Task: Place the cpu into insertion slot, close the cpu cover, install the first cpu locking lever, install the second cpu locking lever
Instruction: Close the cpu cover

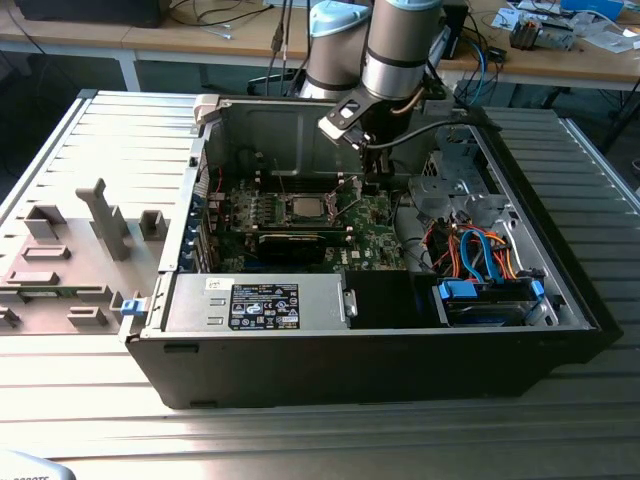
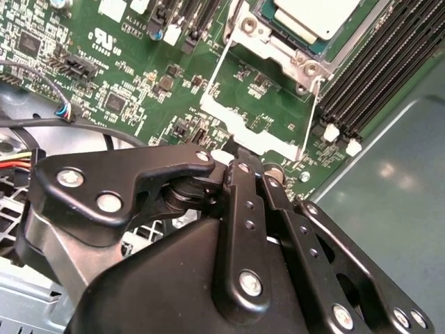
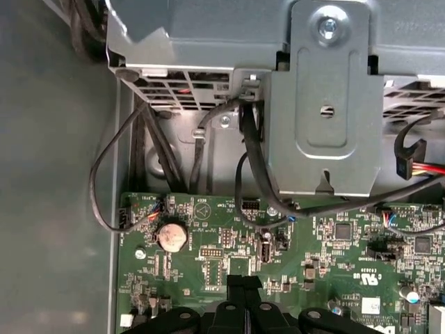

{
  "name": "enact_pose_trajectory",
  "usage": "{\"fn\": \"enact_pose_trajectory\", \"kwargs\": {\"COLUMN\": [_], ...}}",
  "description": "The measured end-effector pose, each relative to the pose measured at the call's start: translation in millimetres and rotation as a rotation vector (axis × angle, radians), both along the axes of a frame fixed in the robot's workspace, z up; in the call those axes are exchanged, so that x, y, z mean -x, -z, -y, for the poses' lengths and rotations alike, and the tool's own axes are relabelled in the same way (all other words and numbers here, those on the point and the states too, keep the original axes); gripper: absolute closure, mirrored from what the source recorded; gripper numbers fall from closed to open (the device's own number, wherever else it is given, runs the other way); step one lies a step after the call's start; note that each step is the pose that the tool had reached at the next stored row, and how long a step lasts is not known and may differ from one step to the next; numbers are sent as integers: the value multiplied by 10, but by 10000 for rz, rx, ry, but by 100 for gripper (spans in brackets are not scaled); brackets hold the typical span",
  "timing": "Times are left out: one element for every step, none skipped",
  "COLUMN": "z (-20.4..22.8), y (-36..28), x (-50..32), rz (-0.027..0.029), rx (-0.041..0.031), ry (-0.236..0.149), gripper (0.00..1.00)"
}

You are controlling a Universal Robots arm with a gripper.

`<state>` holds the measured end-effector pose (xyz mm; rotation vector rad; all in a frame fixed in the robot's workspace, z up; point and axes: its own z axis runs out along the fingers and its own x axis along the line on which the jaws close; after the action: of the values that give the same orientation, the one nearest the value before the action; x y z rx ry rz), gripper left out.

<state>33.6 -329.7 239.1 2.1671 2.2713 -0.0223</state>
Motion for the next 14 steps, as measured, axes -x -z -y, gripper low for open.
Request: {"fn": "enact_pose_trajectory", "kwargs": {"z": [0, 0, 0, 0, 0, 0, 0, 0, 0, 0, 0, 0, 0, 0], "y": [0, 0, 0, 0, 0, 0, 0, 0, 0, 0, 0, 0, 0, 0], "x": [19, 32, 44, 56, 68, 83, 92, 106, 113, 121, 129, 138, 154, 168], "rz": [0, 0, 0, 1, 0, 0, 0, 0, 1, 0, 0, 0, 1, 2], "rx": [0, -1, 0, 0, 0, 0, -1, 0, -1, 0, 0, 0, 0, 0], "ry": [0, 0, 1, 0, 0, 0, 0, 0, 0, 0, 0, 0, 0, 0], "gripper": [89, 89, 89, 89, 89, 89, 89, 89, 89, 89, 89, 89, 89, 89]}}
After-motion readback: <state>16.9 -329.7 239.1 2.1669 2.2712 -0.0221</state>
